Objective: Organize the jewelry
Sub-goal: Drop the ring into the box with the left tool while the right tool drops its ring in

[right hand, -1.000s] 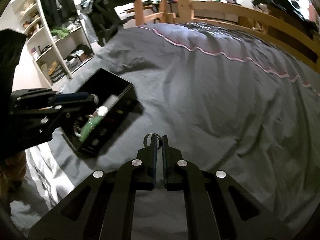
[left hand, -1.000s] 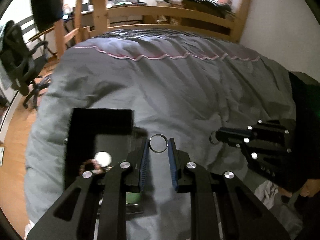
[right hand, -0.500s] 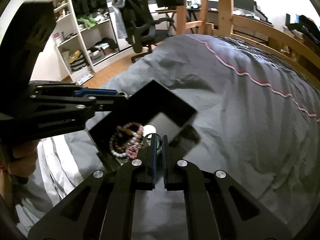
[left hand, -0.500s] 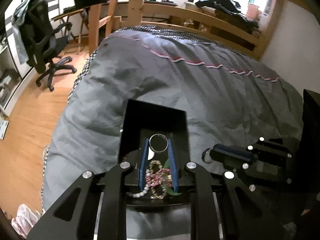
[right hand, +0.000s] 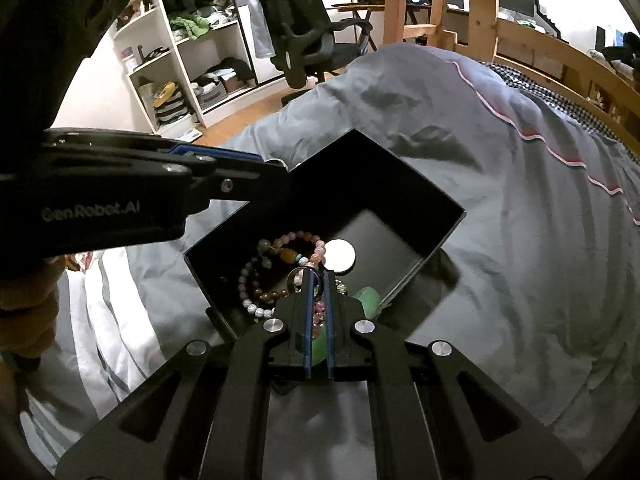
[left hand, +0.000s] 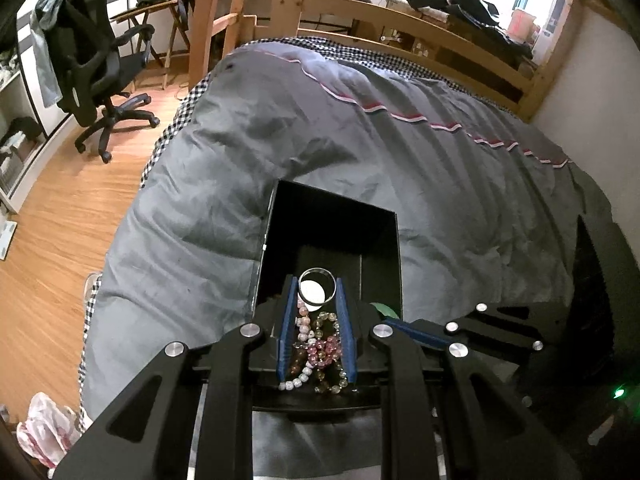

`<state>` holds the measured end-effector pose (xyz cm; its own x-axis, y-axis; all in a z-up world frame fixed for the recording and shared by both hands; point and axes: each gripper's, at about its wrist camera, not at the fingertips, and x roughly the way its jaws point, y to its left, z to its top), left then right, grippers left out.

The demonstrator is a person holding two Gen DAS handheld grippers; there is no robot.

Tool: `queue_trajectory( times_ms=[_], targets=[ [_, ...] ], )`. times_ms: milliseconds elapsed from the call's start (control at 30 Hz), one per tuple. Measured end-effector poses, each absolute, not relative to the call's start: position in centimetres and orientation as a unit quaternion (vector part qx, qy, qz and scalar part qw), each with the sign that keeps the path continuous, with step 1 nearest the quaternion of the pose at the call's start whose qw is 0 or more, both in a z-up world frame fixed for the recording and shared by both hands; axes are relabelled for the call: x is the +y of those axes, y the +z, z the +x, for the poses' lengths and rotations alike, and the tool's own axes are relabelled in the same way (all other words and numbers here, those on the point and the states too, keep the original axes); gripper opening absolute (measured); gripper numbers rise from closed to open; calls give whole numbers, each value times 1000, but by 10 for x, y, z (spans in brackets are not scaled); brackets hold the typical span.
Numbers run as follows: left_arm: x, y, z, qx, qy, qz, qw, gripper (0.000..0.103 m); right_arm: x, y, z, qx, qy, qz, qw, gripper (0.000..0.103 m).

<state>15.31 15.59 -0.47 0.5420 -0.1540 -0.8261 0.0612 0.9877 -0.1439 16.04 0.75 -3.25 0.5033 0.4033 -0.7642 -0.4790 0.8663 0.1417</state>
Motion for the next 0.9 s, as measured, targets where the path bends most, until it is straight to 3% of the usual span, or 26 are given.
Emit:
queue_trajectory(
  times_ms=[467, 500, 533, 567, 600, 633, 733, 900],
  targets=[
    [160, -9, 155, 486, -54, -54, 870, 21, 9, -43, 165, 444, 265, -29, 855, 7],
    [162, -8, 155, 486, -54, -59, 870, 28, 9, -43, 166, 447, 270, -21, 852, 14],
    [164, -7, 154, 483, -53, -65, 872, 34, 7, -43, 165, 445, 272, -15, 853, 35],
    [166, -5, 154, 479, -49, -67, 874, 48, 6, -41, 164, 437, 274, -8, 857, 47],
    [168, -3, 153, 474, -42, -68, 877, 57, 2, -37, 162, 426, 272, 1, 863, 71],
    [171, -1, 152, 468, -37, -70, 880, 60, 0, -34, 161, 418, 270, 6, 867, 82],
    [177, 5, 149, 456, -31, -79, 886, 74, -4, -27, 157, 400, 254, 3, 881, 95],
    [176, 18, 143, 434, -10, -66, 899, 93, -7, -20, 151, 403, 227, -8, 886, 99]
  ],
)
